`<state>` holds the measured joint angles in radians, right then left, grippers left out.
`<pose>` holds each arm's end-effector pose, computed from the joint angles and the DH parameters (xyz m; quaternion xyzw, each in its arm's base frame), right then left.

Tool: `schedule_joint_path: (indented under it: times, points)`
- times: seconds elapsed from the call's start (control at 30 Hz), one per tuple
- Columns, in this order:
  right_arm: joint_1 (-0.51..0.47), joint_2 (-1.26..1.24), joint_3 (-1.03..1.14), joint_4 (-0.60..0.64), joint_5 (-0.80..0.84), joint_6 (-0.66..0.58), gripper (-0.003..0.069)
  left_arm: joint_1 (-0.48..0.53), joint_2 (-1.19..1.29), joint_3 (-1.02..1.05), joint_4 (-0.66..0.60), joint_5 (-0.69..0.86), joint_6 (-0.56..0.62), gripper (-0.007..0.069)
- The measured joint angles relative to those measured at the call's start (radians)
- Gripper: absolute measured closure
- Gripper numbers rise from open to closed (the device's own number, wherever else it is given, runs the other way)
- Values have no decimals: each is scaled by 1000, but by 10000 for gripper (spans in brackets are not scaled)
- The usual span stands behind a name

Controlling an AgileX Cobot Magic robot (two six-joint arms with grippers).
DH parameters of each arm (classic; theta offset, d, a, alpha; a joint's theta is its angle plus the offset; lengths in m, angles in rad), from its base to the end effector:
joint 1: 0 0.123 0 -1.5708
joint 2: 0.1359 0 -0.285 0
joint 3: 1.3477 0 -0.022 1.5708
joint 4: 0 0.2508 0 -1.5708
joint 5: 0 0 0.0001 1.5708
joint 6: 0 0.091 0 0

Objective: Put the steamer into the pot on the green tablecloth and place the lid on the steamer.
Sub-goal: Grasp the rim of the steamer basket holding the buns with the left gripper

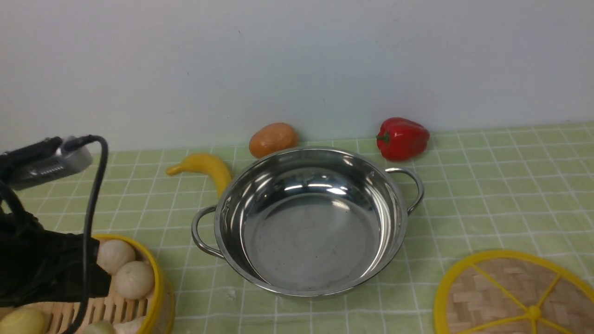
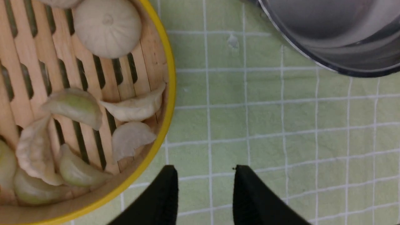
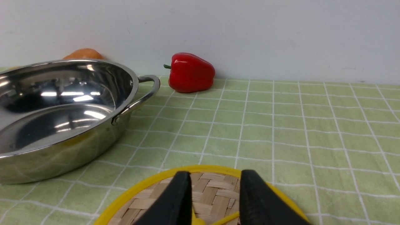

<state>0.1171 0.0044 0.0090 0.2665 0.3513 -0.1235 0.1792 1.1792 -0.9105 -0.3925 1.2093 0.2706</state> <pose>0.0524 0.0145 0.1794 -0.0234 0.7940 0.1097 0.5975 0.1986 0.0029 0.2919 -0.0076 0.9782 -0.1635 0.1278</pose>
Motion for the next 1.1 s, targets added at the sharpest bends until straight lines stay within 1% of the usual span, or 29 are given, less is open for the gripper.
schedule_joint_path:
  times: [0.17, 0.23, 0.27, 0.3, 0.33, 0.4, 0.43, 0.47, 0.67, 0.77, 0.93, 1.1]
  points:
    - [0, 0, 0, 0, 0, 0, 419, -127, 62, -1, 84, -15, -50, 382]
    - [0, 0, 0, 0, 0, 0, 419, -151, 75, -1, 100, -44, -77, 382]
    - [0, 0, 0, 0, 0, 0, 419, -179, 99, -1, 117, -97, -109, 382]
    - [0, 0, 0, 0, 0, 0, 419, -182, 102, -1, 119, -103, -112, 382]
    - [0, 0, 0, 0, 0, 0, 419, -201, 131, -1, 128, -157, -129, 382]
    - [0, 0, 0, 0, 0, 0, 419, -213, 147, -1, 132, -190, -132, 382]
    - [0, 0, 0, 0, 0, 0, 419, -233, 195, -1, 140, -241, -138, 382]
    - [0, 0, 0, 0, 0, 0, 419, -242, 225, -1, 143, -256, -140, 382]
    - [0, 0, 0, 0, 0, 0, 419, -257, 342, -1, 153, -275, -155, 382]
    - [0, 0, 0, 0, 0, 0, 419, -257, 402, -1, 169, -280, -186, 382]
    - [0, 0, 0, 0, 0, 0, 419, -257, 457, -1, 189, -346, -229, 382]
    - [0, 0, 0, 0, 0, 0, 419, -257, 505, -1, 189, -394, -235, 382]
